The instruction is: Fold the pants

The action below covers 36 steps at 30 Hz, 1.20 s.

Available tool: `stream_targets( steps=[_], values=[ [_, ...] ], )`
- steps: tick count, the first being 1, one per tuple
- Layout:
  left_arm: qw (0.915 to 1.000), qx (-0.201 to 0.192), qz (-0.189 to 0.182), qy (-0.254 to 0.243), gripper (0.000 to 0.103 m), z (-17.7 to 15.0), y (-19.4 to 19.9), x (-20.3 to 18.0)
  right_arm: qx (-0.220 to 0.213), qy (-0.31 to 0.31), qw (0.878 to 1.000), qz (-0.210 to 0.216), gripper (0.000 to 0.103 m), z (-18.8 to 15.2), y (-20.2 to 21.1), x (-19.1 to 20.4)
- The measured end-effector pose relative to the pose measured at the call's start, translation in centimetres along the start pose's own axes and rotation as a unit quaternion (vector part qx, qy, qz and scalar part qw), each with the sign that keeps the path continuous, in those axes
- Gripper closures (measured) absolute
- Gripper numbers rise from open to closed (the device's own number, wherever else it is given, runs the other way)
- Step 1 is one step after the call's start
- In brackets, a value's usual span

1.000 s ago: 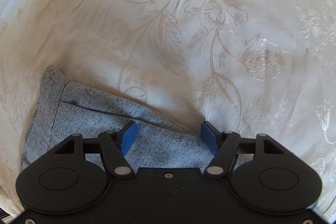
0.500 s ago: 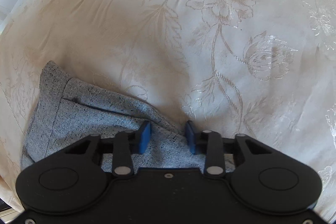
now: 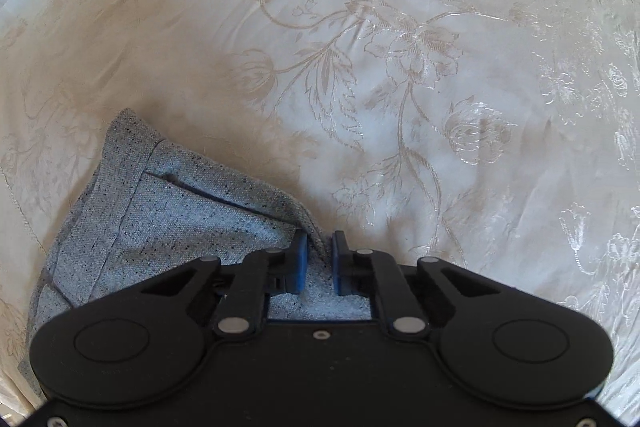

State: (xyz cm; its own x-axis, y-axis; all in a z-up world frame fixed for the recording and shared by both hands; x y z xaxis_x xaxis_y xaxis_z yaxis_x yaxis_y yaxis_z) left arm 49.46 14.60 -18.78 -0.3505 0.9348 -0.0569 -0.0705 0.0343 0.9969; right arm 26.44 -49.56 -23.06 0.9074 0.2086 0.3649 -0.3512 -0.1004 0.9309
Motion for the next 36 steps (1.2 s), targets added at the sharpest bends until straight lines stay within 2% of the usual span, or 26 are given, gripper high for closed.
stream_targets(
  steps=[1, 2, 6, 7, 9, 11, 13, 18, 21, 27, 28, 29, 32, 36],
  values=[
    [1.0, -0.003, -0.002, -0.002, 0.088, -0.8, 0.9, 0.5, -0.008, 0.0, 1.0, 0.006, 0.096, 0.0, 0.1, 0.2],
    [1.0, -0.006, -0.004, -0.003, 0.088, -1.1, 1.2, 0.4, -0.014, 0.005, 1.0, 0.013, 0.101, -0.1, 0.4, 0.3],
    [0.9997, -0.015, -0.015, -0.007, 0.088, -2.5, 3.2, 0.7, -0.043, 0.052, 0.998, 0.007, 0.101, -0.2, 2.6, 1.5],
    [0.9997, -0.017, -0.017, -0.007, 0.089, -2.7, 3.5, 0.8, -0.039, 0.056, 0.998, 0.009, 0.1, -0.2, 2.9, 1.6],
    [0.9994, -0.022, -0.025, -0.003, 0.089, -3.2, 4.3, 1.3, -0.016, 0.05, 0.998, 0.02, 0.091, -0.1, 3.1, 1.2],
    [0.9992, -0.024, -0.033, 0.007, 0.089, -3.6, 4.9, 1.7, 0.002, 0.042, 0.999, 0.031, 0.076, -0.7, 3.0, 0.5],
    [0.9989, -0.025, -0.039, 0.01, 0.089, -3.7, 5.2, 1.9, 0.017, 0.034, 0.999, 0.033, 0.072, -1.8, 1.9, 0.2],
    [0.9985, -0.029, -0.046, -0.001, 0.089, -4.0, 5.7, 2.1, 0.053, 0.016, 0.997, 0.063, 0.068, -4.2, -0.5, -0.2],
    [0.9983, -0.027, -0.052, -0.004, 0.089, -4.0, 5.9, 2.4, 0.033, 0.005, 0.997, 0.064, 0.068, -4.3, -1.7, 0.1],
    [0.9978, -0.027, -0.06, -0.014, 0.089, -3.9, 5.6, 2.7, -0.045, -0.009, 0.997, 0.069, 0.068, -2.9, -1.7, 0.7],
    [0.9976, -0.027, -0.061, -0.016, 0.089, -4.0, 5.6, 2.8, -0.055, -0.003, 0.996, 0.064, 0.076, -2.7, -1.6, 0.9],
    [0.9975, -0.028, -0.063, -0.017, 0.089, -4.1, 5.7, 2.9, -0.056, 0.007, 0.997, 0.06, 0.094, -2.6, -1.4, 1.1],
    [0.9969, -0.034, -0.068, -0.022, 0.09, -4.8, 6.6, 3.3, -0.062, 0.04, 0.996, 0.045, 0.097, -2.8, -0.2, 2.1],
    [0.9949, -0.06, -0.069, -0.043, 0.09, -7.0, 9.2, 4.3, -0.077, 0.095, 0.992, 0.022, 0.097, -4.0, 3.4, 3.7]
  ],
)
Point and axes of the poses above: each gripper's, at about its wrist camera, not at the fingertips, and y roughly against the way its jaws point, x to its left, z to its top, the point moved 2 cm from there along -y, roughly the way its jaws point, and after that the axes turned 7 degrees about x, right-handed, at the moved point
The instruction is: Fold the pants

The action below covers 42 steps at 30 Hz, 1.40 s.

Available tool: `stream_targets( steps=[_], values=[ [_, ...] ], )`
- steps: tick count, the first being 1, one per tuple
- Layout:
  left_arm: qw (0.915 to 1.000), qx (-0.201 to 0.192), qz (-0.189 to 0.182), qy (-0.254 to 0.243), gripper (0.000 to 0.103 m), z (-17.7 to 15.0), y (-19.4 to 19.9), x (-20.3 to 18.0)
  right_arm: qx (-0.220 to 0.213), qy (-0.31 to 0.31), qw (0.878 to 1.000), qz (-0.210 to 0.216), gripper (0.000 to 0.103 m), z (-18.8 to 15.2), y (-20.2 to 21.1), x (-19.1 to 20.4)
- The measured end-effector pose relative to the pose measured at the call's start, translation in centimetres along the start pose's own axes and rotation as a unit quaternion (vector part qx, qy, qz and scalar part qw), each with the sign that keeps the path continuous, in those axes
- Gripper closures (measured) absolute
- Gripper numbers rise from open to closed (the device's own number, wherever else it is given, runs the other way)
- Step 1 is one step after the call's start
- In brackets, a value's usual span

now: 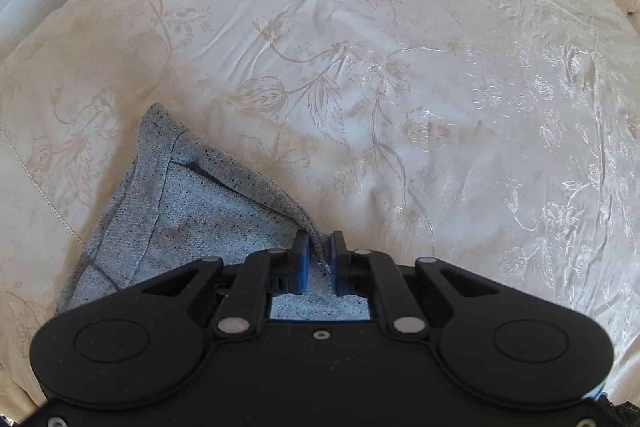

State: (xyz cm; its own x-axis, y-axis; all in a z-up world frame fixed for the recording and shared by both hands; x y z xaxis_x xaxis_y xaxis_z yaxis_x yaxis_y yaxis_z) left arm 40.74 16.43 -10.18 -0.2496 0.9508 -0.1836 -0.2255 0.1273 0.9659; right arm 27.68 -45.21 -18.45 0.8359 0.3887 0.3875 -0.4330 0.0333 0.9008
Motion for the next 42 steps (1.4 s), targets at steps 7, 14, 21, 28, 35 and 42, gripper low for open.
stream_targets(
  steps=[7, 14, 21, 28, 35, 42],
  values=[
    [0.999, -0.036, -0.006, -0.028, 0.09, -7.2, 6.0, 2.8, 0.001, 0.027, 1.0, 0.011, 0.097, -1.7, 8.4, -3.4],
    [0.9979, -0.013, 0.059, -0.022, 0.091, -18.4, 5.5, 7.6, 0.028, 0.098, 0.993, -0.052, 0.097, -6.4, 11.1, -9.0],
    [0.9901, 0.051, 0.129, 0.019, 0.103, -23.5, -1.6, 10.6, 0.08, 0.129, 0.981, -0.119, 0.097, -9.6, 6.9, -14.0],
    [0.9916, 0.032, 0.118, 0.042, 0.102, -23.1, -1.2, 11.1, 0.074, 0.121, 0.986, -0.086, 0.097, -9.4, 7.7, -14.5],
    [0.9949, 0.045, 0.072, 0.056, 0.073, -22.8, -1.5, 11.4, 0.076, 0.132, 0.986, -0.069, 0.097, -9.7, 9.3, -15.2],
    [0.9944, 0.002, 0.098, 0.039, 0.074, -22.4, -0.1, 9.6, 0.051, 0.127, 0.989, -0.063, 0.097, -9.9, 11.3, -14.7]
  ],
)
Point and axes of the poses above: each gripper's, at about its wrist camera, not at the fingertips, and y roughly against the way its jaws point, x to its left, z to its top, the point moved 2 cm from there along -y, roughly the way its jaws point, and after that the axes turned 7 degrees about x, right-handed, at the moved point
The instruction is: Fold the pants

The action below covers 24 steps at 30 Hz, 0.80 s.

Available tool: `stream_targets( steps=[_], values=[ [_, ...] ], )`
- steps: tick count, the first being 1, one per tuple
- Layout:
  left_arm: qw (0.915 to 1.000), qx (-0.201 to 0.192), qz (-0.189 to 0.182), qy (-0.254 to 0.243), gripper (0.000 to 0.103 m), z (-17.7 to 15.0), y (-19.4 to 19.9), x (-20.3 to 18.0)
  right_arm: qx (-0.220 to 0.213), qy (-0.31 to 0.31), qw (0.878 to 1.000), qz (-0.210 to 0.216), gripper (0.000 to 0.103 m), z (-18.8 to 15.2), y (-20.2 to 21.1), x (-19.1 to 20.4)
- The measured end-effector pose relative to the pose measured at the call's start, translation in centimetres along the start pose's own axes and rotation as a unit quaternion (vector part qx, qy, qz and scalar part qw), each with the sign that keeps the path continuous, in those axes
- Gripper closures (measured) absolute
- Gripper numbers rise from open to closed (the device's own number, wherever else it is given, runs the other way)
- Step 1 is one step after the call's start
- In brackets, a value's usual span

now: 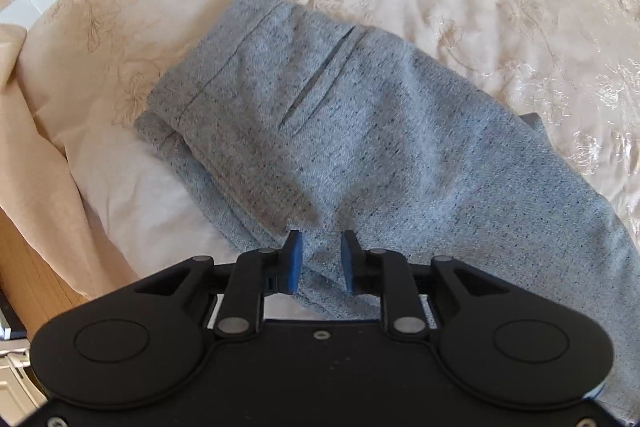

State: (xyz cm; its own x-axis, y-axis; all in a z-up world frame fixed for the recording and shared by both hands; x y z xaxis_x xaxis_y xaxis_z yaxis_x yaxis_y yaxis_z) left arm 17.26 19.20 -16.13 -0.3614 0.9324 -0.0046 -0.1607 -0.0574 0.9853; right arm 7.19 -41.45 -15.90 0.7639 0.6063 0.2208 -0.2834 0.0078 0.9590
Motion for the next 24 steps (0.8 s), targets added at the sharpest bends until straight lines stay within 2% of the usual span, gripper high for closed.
stream_targets(
  steps=[5, 8, 10, 13, 19, 24],
  values=[
    [0.9965, -0.024, 0.003, -0.08, 0.073, -0.7, 0.7, -3.0, -0.015, -0.024, 1.0, -0.008, 0.098, -1.2, 1.8, -0.8],
    [0.99, -0.004, -0.005, -0.141, 0.073, -1.5, -0.4, -5.7, 0.007, -0.033, 0.999, -0.037, 0.098, -2.0, -0.4, -1.4],
    [0.9817, 0.01, -0.009, -0.19, 0.072, -2.4, -1.2, -7.7, 0.024, -0.041, 0.997, -0.053, 0.098, -2.4, -2.0, -1.9],
    [0.9726, 0.032, -0.025, -0.229, 0.072, -3.7, -1.6, -9.3, 0.015, -0.045, 0.998, -0.049, 0.098, -2.7, -1.8, -2.0],
    [0.9559, 0.1, -0.131, -0.243, 0.073, -6.1, -1.3, -10.0, -0.001, -0.055, 0.998, -0.028, 0.098, -2.4, 0.4, -2.1],
    [0.9548, 0.149, -0.183, -0.18, 0.071, -6.9, -2.1, -9.9, -0.019, -0.061, 0.998, -0.012, 0.098, -1.8, 2.0, -1.4]
  ],
)
Point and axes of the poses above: each gripper's, at about its wrist camera, not at the fingertips, and y roughly against the way its jaws point, x to its left, z to its top, the point moved 2 cm from there along -y, roughly the way its jaws point, and after that the axes turned 7 degrees about x, right-handed, at the moved point
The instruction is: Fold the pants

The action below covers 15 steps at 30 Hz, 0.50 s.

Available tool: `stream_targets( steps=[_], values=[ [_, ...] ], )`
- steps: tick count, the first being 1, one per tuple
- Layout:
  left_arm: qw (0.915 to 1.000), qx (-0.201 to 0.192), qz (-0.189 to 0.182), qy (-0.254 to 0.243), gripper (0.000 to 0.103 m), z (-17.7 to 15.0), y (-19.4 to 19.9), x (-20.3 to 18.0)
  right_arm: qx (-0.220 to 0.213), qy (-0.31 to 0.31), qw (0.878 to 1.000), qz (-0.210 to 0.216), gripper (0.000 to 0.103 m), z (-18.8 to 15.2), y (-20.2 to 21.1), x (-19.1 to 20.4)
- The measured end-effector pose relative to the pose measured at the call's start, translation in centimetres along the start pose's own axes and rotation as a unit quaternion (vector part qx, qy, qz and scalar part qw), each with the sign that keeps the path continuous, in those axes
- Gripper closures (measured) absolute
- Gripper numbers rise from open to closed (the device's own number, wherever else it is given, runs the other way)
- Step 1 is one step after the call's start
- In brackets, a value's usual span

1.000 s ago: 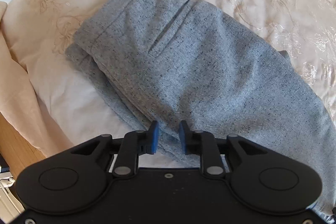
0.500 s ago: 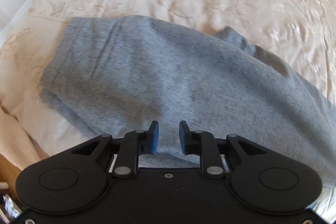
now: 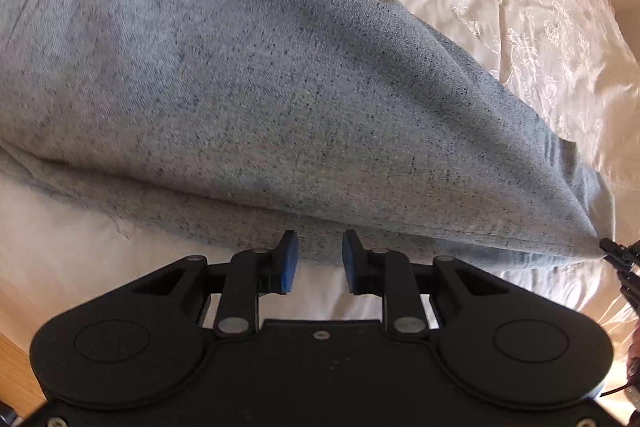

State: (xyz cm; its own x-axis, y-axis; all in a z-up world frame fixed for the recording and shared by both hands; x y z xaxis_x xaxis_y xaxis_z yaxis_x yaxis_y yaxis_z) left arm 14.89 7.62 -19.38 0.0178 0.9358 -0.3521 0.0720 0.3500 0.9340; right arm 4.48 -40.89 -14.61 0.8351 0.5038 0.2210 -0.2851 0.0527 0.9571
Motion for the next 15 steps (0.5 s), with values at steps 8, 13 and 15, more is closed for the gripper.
stream_targets(
  steps=[8, 13, 15],
  values=[
    [0.9946, -0.014, -0.067, 0.078, 0.062, 0.5, -1.6, 0.1, -0.013, 0.009, 1.0, 0.021, 0.098, 1.3, 2.1, 1.0],
    [0.9866, -0.034, -0.093, 0.129, 0.061, 0.6, -2.4, 0.2, -0.009, 0.022, 1.0, 0.02, 0.098, 1.5, 2.1, 1.3],
    [0.982, -0.049, -0.114, 0.142, 0.06, 0.0, -1.8, 0.5, -0.003, 0.024, 1.0, 0.018, 0.098, 1.5, 1.9, 1.2]
  ],
)
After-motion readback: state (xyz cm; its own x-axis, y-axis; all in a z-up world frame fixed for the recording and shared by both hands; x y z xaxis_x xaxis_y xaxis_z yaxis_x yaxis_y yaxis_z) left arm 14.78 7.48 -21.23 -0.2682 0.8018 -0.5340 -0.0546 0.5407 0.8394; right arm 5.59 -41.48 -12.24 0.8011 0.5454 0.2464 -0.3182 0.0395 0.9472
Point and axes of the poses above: each gripper's, at about its wrist camera, not at the fingertips, and y roughly against the way its jaws point, x to its left, z to its top, the point moved 2 cm from there along -y, roughly the way its jaws point, and after that the axes turned 7 degrees about x, right-handed, at the moved point
